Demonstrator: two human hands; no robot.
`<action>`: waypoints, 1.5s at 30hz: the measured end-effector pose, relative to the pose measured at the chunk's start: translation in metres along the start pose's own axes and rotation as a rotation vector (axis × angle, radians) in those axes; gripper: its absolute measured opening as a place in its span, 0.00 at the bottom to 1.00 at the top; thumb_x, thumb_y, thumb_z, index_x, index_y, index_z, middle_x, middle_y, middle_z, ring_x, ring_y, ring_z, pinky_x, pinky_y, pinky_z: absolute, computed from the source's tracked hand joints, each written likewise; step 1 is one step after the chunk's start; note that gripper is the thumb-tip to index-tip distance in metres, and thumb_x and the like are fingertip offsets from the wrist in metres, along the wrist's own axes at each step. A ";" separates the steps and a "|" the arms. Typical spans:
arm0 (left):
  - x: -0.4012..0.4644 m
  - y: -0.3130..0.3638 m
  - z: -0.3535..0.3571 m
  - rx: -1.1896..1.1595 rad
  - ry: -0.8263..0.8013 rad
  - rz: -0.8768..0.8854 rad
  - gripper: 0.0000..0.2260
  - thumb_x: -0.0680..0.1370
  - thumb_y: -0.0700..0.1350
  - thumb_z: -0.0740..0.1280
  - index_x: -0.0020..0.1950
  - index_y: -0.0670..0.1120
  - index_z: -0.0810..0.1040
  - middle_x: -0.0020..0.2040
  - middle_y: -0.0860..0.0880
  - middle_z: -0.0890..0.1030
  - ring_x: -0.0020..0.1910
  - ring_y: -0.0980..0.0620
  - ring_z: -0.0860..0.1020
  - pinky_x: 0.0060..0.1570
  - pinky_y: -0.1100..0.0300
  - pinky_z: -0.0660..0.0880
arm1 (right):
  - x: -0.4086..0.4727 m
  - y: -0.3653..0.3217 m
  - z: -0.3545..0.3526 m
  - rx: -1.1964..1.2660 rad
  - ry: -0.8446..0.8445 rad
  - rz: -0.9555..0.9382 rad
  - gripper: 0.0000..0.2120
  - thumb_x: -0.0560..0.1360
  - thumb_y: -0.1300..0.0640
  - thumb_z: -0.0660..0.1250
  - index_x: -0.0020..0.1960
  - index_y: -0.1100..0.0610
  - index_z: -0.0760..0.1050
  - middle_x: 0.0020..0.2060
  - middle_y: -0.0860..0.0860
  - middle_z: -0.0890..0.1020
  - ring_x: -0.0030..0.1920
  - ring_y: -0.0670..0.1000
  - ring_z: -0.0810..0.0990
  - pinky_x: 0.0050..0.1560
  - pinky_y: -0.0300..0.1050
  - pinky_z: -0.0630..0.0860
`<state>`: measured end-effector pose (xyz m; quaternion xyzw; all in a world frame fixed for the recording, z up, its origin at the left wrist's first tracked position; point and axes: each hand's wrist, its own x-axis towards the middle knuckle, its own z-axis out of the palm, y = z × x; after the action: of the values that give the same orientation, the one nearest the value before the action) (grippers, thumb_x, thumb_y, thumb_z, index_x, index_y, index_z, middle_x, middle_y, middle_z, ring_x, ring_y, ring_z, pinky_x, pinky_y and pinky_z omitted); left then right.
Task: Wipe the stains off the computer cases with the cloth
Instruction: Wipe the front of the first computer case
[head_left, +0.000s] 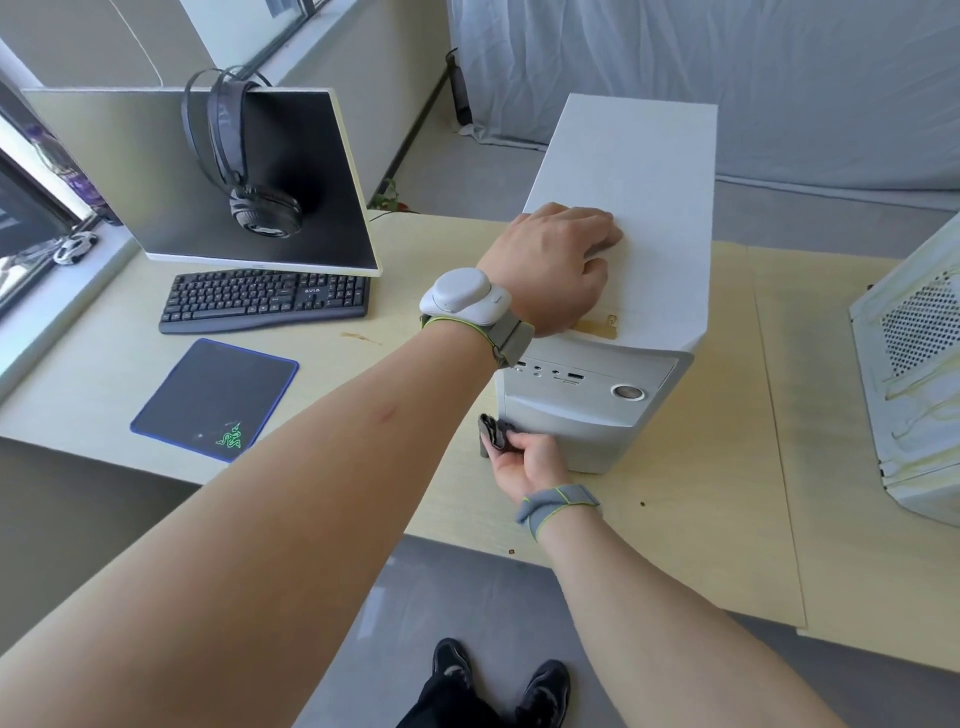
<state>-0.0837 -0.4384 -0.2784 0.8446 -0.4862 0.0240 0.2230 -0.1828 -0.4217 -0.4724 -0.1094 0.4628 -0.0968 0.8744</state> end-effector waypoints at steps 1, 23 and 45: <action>0.001 0.001 -0.001 -0.002 -0.001 0.002 0.17 0.76 0.46 0.59 0.62 0.52 0.80 0.64 0.58 0.80 0.63 0.49 0.73 0.63 0.53 0.69 | -0.010 -0.006 0.003 0.036 -0.050 0.006 0.13 0.80 0.75 0.51 0.49 0.70 0.74 0.41 0.63 0.84 0.50 0.64 0.83 0.67 0.60 0.74; -0.004 0.012 -0.008 0.027 -0.019 -0.006 0.15 0.76 0.43 0.60 0.60 0.49 0.80 0.61 0.51 0.81 0.61 0.45 0.74 0.62 0.49 0.71 | -0.221 -0.150 0.025 -0.246 -0.323 -0.245 0.15 0.78 0.75 0.52 0.61 0.71 0.71 0.56 0.68 0.80 0.59 0.67 0.82 0.54 0.60 0.82; 0.003 0.008 -0.012 -0.318 -0.022 -0.240 0.21 0.76 0.51 0.58 0.67 0.57 0.78 0.64 0.55 0.81 0.65 0.51 0.76 0.65 0.55 0.72 | -0.139 -0.182 0.073 -2.320 0.157 -1.156 0.32 0.81 0.39 0.41 0.80 0.52 0.57 0.80 0.53 0.56 0.79 0.63 0.49 0.75 0.64 0.54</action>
<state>-0.0866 -0.4391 -0.2640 0.8509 -0.3820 -0.0890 0.3494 -0.2109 -0.5512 -0.2716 -0.9746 0.2117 -0.0090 0.0727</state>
